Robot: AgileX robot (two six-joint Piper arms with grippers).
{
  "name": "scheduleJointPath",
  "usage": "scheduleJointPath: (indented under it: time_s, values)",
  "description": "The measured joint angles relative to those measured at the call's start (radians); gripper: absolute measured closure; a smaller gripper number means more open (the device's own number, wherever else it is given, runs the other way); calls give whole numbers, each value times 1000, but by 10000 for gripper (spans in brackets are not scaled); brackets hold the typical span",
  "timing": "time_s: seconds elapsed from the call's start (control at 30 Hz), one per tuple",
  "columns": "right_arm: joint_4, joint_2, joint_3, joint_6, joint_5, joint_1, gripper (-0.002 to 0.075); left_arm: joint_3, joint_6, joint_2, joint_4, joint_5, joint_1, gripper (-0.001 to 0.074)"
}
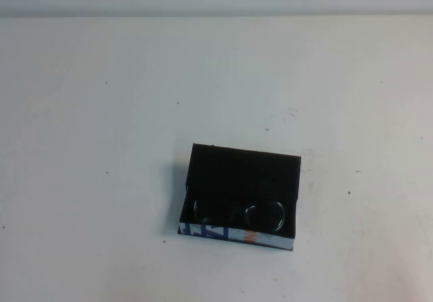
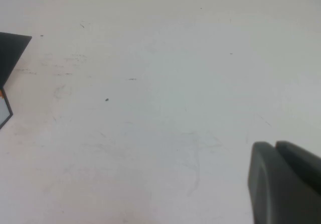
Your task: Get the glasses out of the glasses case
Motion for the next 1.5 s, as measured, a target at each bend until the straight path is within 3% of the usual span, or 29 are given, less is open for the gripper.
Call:
scheduleJointPath:
  time_s: [1.2, 1.5]
  values:
    - [3, 0, 0, 0, -12, 0, 743, 0, 0, 0, 0, 0, 0, 740]
    - [5, 0, 2, 0, -314, 0, 743, 0, 0, 0, 0, 0, 0, 740]
